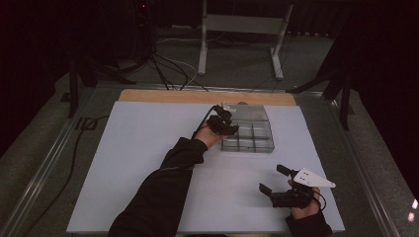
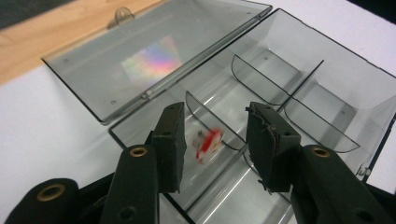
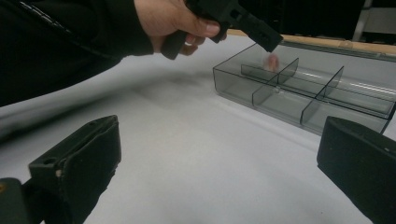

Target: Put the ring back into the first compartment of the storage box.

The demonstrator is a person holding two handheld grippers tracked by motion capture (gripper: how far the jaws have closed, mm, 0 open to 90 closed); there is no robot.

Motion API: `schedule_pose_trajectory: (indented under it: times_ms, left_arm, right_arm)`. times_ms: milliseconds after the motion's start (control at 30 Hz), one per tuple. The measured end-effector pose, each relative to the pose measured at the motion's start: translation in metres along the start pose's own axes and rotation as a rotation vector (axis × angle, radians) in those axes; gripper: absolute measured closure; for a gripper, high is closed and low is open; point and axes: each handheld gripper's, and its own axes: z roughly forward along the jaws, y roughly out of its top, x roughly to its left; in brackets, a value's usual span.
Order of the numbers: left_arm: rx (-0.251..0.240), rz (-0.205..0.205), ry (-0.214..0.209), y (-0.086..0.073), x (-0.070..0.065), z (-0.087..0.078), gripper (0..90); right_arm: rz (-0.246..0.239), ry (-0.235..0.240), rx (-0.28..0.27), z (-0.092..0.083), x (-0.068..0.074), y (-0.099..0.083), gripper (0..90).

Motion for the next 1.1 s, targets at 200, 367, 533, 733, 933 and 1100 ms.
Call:
schedule_pose_trajectory:
  times_ms: [200,367,533,733,933,1100]
  left_arm:
    - [-0.008,0.008,-0.023,0.001,-0.004,-0.010,42.4]
    - [-0.004,0.028,-0.038,0.004,-0.011,-0.021,27.6]
    - [-0.015,0.025,-0.051,0.006,-0.013,-0.032,17.6]
    - [-0.023,0.005,-0.105,0.003,-0.010,-0.050,7.1]
    - [-0.057,-0.005,-0.179,-0.003,-0.002,-0.069,1.8]
    - [-0.093,0.022,-0.192,-0.011,0.003,-0.083,1.1]
  right_arm:
    - [0.001,0.000,0.001,0.000,0.000,0.000,0.0]
    - [-0.003,0.000,0.005,0.001,0.000,0.000,0.0]
    - [-0.001,-0.001,0.004,0.001,0.000,0.000,0.0]
    - [-0.003,-0.001,0.005,0.001,0.000,0.000,0.0]
    - [-0.005,-0.004,0.012,0.002,0.000,-0.001,0.0]
    - [-0.003,-0.006,0.016,0.003,0.000,-0.001,0.0]
